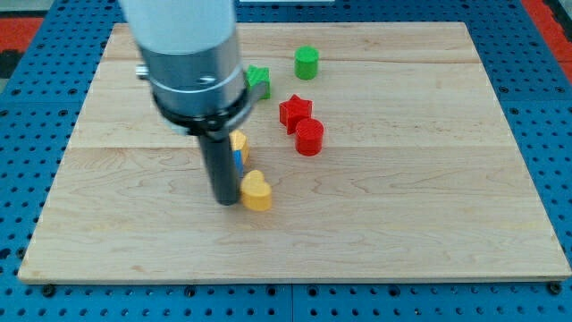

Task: Move the yellow hexagon close to the blue cube

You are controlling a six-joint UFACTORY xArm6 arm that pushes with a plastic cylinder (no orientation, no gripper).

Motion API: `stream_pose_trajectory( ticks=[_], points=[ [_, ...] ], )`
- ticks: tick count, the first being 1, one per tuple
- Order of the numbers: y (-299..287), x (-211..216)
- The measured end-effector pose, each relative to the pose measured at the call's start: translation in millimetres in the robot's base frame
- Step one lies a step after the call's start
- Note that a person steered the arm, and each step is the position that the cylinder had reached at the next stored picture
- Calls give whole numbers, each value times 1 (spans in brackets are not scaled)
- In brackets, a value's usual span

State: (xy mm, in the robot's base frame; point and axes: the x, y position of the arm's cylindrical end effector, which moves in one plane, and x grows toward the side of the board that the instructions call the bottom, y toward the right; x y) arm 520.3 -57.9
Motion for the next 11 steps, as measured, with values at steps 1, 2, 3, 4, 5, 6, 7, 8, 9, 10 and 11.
stream_pose_trajectory(
  ticks=[1, 2, 3, 4, 5, 6, 7, 8, 9, 10, 11],
  points=[
    [-4, -17],
    [-26, -54],
    [-23, -68],
    [-29, -72],
    [-44, -83],
    [-15, -92],
    [-27, -104],
    [-53, -123],
    [-71, -129],
    [-78, -97],
    [-62, -51]
  ],
)
